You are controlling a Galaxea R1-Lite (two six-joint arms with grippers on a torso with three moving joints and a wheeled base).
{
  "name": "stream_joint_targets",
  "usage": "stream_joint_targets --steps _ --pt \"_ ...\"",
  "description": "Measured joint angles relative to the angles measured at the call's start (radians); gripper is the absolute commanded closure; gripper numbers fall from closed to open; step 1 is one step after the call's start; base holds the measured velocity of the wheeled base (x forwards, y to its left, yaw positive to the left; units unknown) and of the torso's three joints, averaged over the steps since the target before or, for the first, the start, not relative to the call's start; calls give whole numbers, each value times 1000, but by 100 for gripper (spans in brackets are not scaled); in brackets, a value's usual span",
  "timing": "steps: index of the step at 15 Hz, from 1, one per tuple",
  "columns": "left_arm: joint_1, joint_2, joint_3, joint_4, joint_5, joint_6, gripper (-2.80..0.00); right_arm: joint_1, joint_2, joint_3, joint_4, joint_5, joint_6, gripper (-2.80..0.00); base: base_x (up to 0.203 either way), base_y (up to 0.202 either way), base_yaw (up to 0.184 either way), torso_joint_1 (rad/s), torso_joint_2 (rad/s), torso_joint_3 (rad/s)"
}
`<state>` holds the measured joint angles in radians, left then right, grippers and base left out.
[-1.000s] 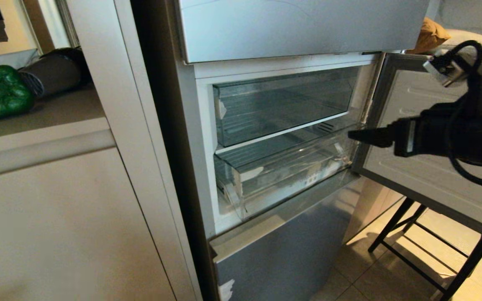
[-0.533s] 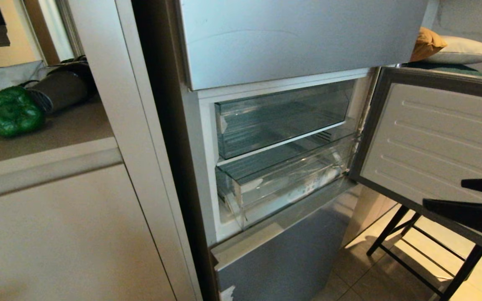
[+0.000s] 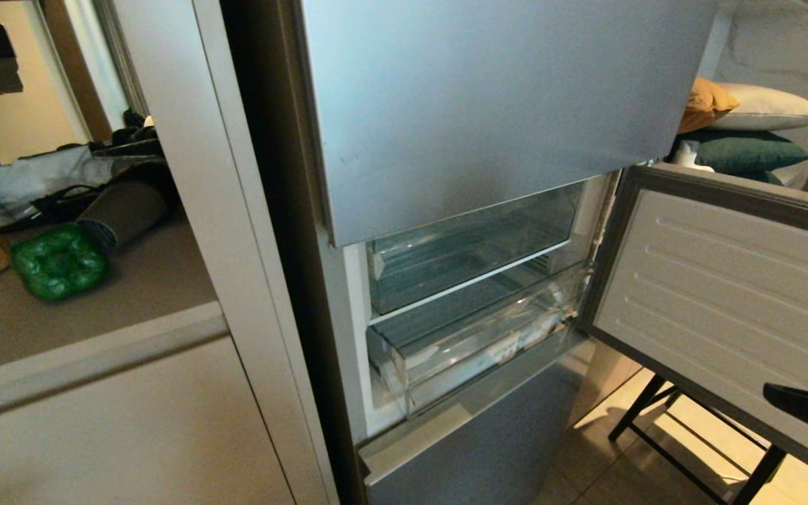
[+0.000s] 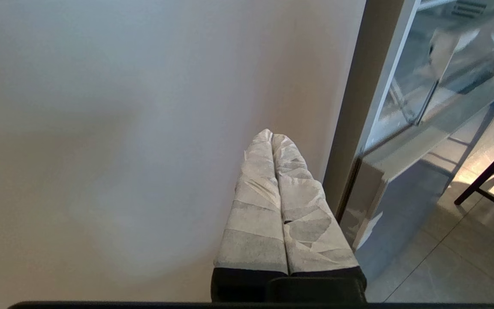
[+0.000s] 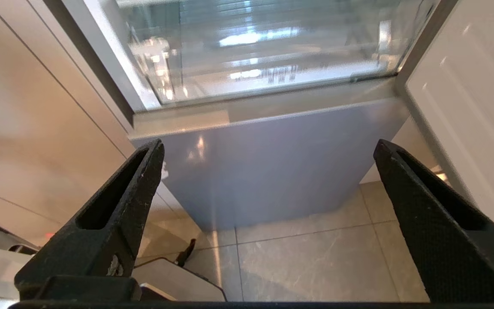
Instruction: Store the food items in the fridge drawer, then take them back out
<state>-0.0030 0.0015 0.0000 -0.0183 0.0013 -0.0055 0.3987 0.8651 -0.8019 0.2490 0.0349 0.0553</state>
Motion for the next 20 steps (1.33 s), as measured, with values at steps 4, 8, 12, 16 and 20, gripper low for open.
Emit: stream_joint_targets --steps 4,8,12,16,20 --pt "0 0 0 0 0 0 0 0 -14 21 1 0 0 -280 0 0 0 165 -376 -220" --pt "0 0 0 0 0 0 0 0 -9 67 1 0 1 -280 0 0 0 149 -338 -196" --pt "0 0 0 0 0 0 0 -1 45 89 0 -3 4 -280 0 0 0 152 -334 -183" --pt "0 0 0 0 0 0 0 -9 152 95 -3 -43 9 -280 0 0 0 19 -47 -20" --pt "0 0 0 0 0 0 0 -10 296 127 -140 -46 36 0 0 0 0 0 0 0"
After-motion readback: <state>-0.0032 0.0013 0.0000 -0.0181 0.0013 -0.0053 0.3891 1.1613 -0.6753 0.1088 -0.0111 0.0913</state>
